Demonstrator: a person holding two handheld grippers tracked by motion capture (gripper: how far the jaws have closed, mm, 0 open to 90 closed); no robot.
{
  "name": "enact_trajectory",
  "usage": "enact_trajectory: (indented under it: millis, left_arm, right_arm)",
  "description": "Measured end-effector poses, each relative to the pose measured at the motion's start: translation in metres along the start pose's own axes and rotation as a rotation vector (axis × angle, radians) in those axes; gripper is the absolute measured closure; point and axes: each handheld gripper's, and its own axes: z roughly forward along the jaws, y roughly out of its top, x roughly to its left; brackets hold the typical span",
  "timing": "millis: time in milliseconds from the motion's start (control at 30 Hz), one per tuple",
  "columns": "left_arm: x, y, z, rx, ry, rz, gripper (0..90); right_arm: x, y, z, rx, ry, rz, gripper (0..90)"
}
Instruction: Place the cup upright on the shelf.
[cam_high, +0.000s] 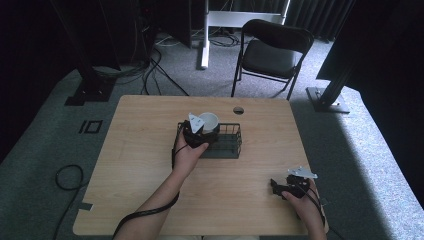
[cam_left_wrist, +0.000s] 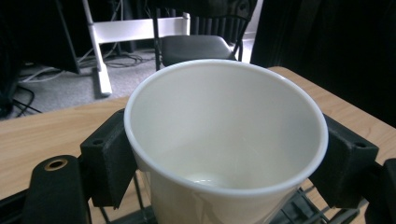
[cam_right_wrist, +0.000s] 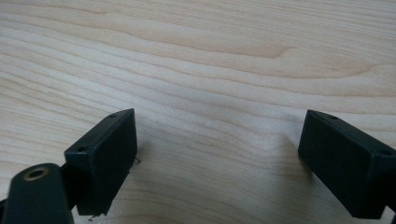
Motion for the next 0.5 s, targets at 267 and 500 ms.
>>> enact_trajectory:
  millis: [267, 500]
  left_arm:
    - [0.0, -0.009, 0.007, 0.014, 0.026, 0.016, 20.1]
    - [-0.003, -0.014, 0.008, 0.018, 0.031, 0.07, 20.1]
  right_arm:
    - [0.0, 0.0, 0.0, 0.0, 0.0, 0.0, 11.3]
    - [0.0, 0.0, 0.0, 0.0, 0.0, 0.0, 11.3]
